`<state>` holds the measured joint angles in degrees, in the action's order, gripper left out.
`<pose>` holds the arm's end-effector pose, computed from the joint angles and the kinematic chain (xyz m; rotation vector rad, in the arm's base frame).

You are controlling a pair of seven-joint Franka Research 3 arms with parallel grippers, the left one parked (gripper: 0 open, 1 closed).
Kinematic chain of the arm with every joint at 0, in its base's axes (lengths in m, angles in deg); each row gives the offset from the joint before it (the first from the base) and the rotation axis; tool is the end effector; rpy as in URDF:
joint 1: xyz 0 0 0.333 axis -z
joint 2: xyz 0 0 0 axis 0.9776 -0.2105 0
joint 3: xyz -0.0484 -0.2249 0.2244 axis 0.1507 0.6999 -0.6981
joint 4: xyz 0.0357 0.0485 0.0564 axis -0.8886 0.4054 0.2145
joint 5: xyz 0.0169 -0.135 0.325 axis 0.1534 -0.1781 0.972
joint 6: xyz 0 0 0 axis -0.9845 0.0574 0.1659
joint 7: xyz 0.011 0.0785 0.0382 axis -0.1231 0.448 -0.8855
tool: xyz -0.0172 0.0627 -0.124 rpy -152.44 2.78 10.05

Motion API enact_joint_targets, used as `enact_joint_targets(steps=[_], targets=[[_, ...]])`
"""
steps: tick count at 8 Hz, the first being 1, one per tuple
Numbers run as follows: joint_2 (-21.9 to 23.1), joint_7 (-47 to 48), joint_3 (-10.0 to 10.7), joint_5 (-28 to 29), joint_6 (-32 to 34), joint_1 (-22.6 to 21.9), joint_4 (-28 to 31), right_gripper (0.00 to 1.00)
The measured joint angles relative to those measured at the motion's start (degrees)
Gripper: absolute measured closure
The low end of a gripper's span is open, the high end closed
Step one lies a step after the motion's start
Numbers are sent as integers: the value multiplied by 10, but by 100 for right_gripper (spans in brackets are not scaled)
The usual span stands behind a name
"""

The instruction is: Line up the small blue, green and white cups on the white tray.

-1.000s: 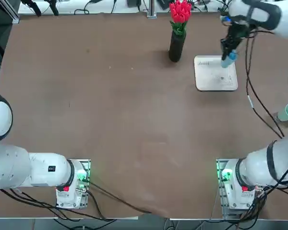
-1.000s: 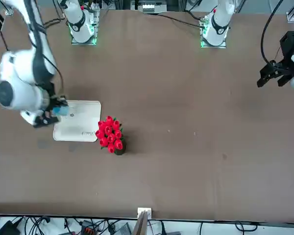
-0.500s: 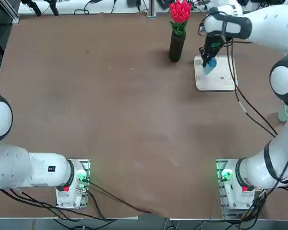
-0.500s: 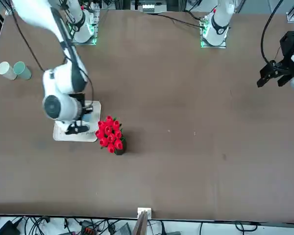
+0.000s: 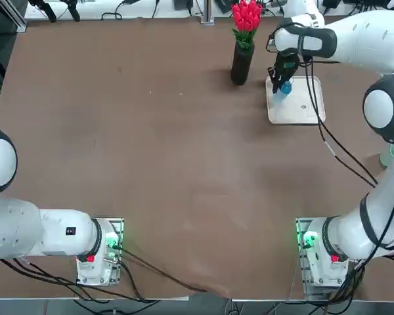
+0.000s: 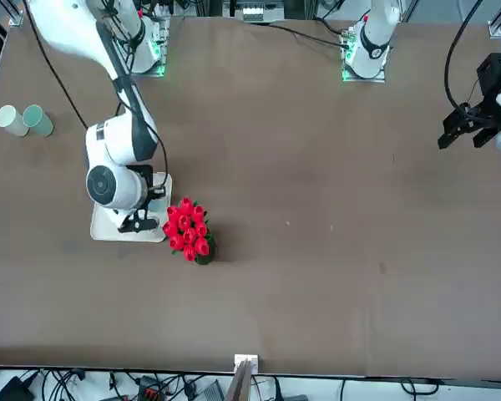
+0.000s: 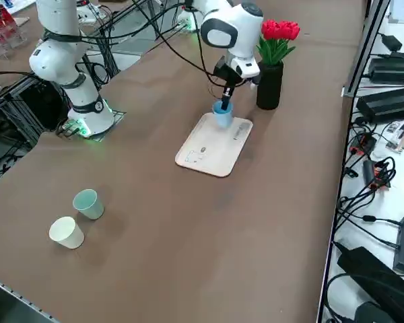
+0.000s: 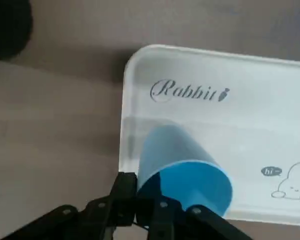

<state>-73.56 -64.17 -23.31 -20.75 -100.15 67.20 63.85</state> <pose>0.5660 0.1644 0.2638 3.1090 0.1395 -0.3837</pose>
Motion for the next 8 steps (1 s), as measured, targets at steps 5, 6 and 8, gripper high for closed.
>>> enact_joint_targets(steps=[5,6,8], targets=[[-18,3,0,0,-28,-1,0,82],[-19,3,0,0,-29,-1,0,65],[-12,7,0,0,-28,-2,-3,30]])
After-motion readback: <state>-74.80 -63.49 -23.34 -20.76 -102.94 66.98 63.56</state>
